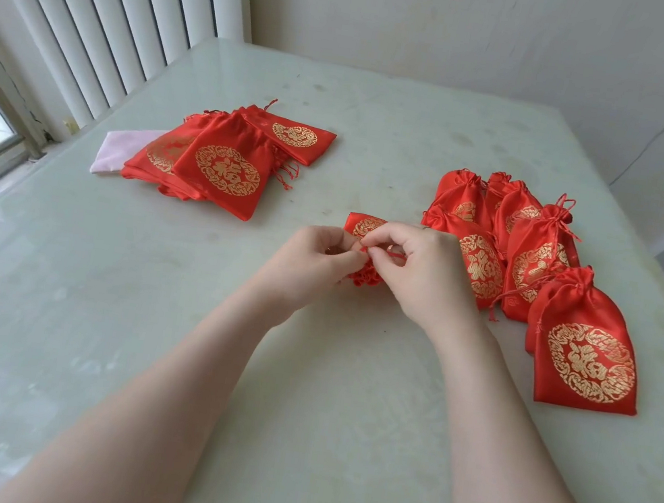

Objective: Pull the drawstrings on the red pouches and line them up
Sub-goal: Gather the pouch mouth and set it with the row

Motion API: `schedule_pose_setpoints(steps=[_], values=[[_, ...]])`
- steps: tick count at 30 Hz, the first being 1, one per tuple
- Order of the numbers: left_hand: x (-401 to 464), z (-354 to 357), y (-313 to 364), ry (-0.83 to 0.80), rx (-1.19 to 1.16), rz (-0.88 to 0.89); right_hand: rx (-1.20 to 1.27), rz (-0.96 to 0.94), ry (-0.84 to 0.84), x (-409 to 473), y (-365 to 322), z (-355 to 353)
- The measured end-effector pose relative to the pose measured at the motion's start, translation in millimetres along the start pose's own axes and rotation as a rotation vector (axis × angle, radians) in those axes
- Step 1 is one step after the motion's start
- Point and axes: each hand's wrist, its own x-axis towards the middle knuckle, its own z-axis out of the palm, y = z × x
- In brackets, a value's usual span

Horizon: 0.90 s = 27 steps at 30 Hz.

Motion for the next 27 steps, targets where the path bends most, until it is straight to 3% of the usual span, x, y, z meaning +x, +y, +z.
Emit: schedule_pose_setpoints(steps=[3, 6, 11, 19, 27], values=[[2.1, -1.5, -4.5, 0.160, 0.320, 0.258, -0.131, -0.059, -0.026, -0.3, -3.7, 0.1], [3.1, -4.4, -8.0, 0.226, 0.499, 0.454, -0.143, 0.069, -0.163, -1.2, -6.2, 2.3], [2.1, -2.5, -6.3, 0.288, 0.614, 0.594, 0.492, 0.439, -0.318, -1.8, -8.6, -4.7], [0.5, -2.1, -7.1, 0.242, 0.443, 0.600, 0.799, 0.593, -0.203, 0.3, -5.3, -2.2], [3.2, -5.5, -10.4, 0.243, 0.607, 0.606, 0.783, 0.603, -0.219, -0.5, 1.1, -1.9]])
